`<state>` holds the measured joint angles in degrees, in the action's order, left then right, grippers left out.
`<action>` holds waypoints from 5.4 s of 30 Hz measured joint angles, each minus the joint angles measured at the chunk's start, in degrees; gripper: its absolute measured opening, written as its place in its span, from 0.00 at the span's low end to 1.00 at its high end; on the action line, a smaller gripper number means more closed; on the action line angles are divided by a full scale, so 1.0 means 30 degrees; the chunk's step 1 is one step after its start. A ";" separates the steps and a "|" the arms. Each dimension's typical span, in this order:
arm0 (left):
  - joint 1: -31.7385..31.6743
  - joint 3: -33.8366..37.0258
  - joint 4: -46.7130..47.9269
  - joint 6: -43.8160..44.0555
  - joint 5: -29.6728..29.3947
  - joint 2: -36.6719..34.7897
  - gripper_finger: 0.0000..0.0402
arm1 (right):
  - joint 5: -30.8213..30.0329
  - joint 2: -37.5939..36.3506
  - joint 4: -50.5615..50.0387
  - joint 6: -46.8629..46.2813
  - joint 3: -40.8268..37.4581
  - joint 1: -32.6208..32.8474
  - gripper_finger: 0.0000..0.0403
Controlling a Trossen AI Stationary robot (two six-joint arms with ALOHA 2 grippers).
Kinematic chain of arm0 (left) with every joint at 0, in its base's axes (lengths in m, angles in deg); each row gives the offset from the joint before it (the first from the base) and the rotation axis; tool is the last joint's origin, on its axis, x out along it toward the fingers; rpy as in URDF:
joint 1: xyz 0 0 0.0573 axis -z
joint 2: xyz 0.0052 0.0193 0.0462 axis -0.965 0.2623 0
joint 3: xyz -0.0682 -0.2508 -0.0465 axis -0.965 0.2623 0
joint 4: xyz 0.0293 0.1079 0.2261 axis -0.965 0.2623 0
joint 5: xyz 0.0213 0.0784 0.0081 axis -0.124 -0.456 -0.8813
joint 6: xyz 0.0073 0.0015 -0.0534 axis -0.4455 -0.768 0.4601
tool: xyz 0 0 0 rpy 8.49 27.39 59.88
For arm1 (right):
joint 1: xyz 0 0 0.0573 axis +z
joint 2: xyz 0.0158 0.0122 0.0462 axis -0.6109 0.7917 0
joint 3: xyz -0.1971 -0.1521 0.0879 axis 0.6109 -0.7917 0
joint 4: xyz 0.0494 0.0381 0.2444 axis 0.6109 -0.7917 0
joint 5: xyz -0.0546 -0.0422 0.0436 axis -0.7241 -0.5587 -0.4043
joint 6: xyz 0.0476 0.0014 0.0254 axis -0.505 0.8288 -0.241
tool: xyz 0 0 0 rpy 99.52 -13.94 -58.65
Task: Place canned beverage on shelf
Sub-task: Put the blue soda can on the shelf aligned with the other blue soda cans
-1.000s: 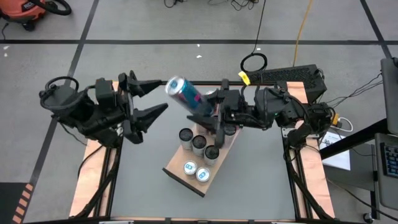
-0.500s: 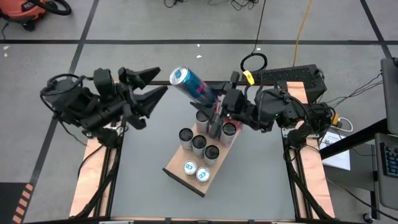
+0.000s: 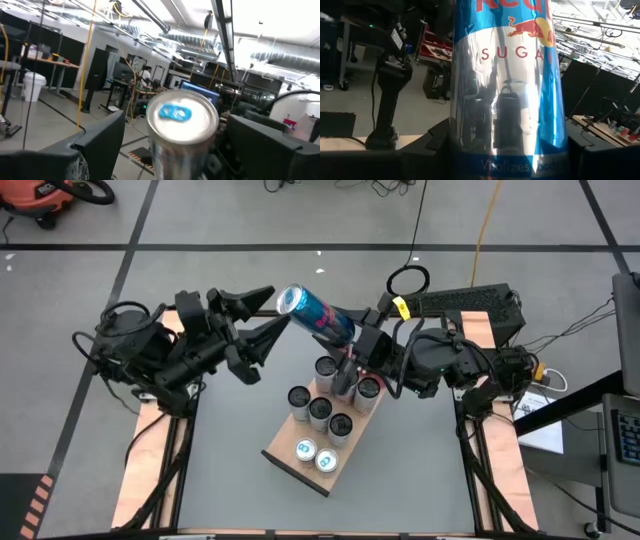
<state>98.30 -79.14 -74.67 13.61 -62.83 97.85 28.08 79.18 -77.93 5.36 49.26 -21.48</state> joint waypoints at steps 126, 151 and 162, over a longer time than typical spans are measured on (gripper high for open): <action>0.8523 0.8184 2.1285 2.3523 -0.4729 -0.0882 0.55 | -0.1983 -0.0729 -0.5776 -2.0559 -0.0007 1.0736 0.75; 0.6409 1.0710 1.8876 2.2338 -0.4354 0.0770 0.60 | -0.2445 -0.0729 -0.5938 -1.9520 -0.0007 1.0773 0.75; 0.6061 1.0710 1.8916 2.1981 -0.2739 0.1936 0.60 | -0.2445 -0.0729 -0.6441 -1.9553 -0.0007 1.0773 0.75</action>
<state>116.48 -47.01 -17.92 79.55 -71.05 103.65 20.75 76.99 -97.26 -53.29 49.24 10.84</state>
